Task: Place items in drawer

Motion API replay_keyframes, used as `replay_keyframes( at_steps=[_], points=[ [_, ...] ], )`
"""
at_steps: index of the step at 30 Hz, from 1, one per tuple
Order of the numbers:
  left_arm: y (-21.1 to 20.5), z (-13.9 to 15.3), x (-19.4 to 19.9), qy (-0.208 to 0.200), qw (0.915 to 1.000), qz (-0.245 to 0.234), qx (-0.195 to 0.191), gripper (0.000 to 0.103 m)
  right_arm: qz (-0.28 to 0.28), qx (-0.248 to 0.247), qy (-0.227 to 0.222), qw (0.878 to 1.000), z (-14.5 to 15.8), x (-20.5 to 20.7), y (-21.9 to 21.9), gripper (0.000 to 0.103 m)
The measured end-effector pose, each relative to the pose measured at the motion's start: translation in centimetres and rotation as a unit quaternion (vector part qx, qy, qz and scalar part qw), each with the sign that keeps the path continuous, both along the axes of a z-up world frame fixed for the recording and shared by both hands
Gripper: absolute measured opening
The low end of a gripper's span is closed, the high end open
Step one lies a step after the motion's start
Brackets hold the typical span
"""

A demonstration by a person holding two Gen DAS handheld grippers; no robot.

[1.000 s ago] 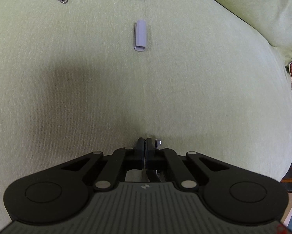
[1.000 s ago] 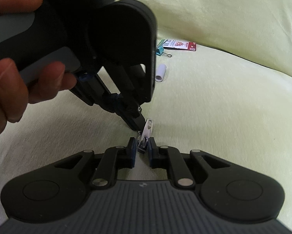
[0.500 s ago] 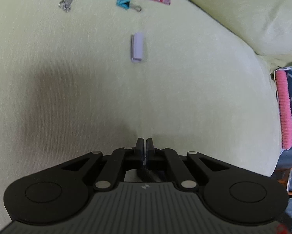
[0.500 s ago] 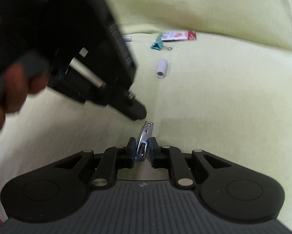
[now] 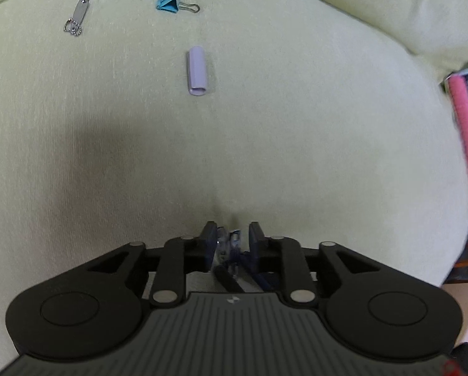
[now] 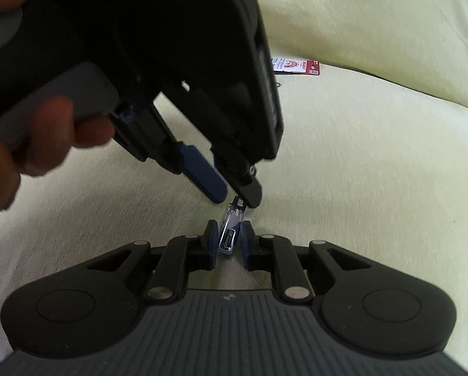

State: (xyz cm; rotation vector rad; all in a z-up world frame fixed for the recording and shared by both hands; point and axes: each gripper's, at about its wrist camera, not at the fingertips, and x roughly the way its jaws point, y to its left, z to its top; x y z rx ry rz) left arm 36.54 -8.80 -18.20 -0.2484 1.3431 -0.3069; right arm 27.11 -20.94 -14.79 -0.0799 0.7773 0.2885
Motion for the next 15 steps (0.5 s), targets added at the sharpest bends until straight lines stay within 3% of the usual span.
replay_keyframes(
  at_steps=[4,7,8,13,15],
  points=[
    [-0.4,-0.3,0.3,0.004,1.0000,-0.002,0.006,0.025,-0.009,0.026,0.005,1.000,0.5,0.1,-1.3,0.014],
    [-0.9,-0.7,1.0,0.013,0.9999,0.000,-0.002,0.020,-0.010,0.032,0.006,0.999,0.9,0.0,-2.1,0.014],
    [-1.1,-0.9,1.2,0.015,0.9999,-0.001,-0.004,0.008,-0.012,0.036,0.007,0.999,1.1,-0.1,-2.4,0.014],
    [-1.1,-1.0,1.7,0.021,0.9994,0.012,-0.024,0.006,-0.027,0.071,0.016,0.997,1.7,0.0,-4.2,0.014],
    [-0.9,-0.9,1.8,0.022,0.9990,0.020,-0.034,0.000,-0.031,0.081,0.019,0.996,1.8,0.0,-4.7,0.014]
  ],
)
